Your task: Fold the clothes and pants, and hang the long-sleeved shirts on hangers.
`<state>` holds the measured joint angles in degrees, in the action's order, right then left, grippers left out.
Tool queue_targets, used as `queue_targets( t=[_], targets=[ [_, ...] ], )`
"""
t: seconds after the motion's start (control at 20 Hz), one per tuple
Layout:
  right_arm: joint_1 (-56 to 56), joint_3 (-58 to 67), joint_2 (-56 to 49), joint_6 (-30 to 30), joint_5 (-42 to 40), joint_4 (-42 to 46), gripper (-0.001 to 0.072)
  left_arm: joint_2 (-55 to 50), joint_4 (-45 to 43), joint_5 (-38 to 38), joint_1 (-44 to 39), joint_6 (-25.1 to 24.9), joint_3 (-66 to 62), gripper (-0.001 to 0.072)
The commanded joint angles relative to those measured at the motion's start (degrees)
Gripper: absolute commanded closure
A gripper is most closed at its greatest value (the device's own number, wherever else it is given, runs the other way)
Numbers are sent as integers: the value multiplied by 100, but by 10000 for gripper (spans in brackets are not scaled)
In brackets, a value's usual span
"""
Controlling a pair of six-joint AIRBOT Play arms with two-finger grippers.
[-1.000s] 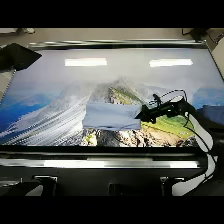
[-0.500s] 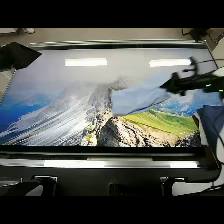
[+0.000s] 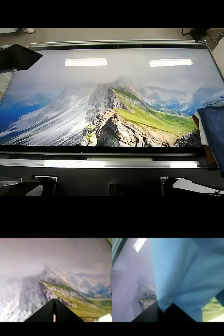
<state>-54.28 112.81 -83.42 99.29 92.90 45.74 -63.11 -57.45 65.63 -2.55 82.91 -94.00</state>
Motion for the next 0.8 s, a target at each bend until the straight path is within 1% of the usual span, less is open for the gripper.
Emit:
queue_targets(
  t=[0.0,0.15,0.2,0.4,0.55,0.7,0.75],
  targets=[
    [-1132,122,256,387,535,164,674,-2,2,17,-4,-50,33,686],
    [-1720,120,317,413,1187,299,674,-2,0,15,-4,-52,33,686],
    [-1816,109,321,413,1305,525,674,-2,-2,13,-4,-70,33,687],
    [-1867,-59,374,533,1307,1604,674,-13,0,11,-4,-70,33,686],
    [-1867,-898,529,422,1305,2197,674,-15,0,2,-4,-66,33,687],
    [-1867,-2188,780,-133,1250,3598,674,-15,0,-11,-4,-66,33,687],
    [-1869,-2577,844,-160,1143,3963,674,-15,2,-33,-4,-61,33,687]
  ],
)
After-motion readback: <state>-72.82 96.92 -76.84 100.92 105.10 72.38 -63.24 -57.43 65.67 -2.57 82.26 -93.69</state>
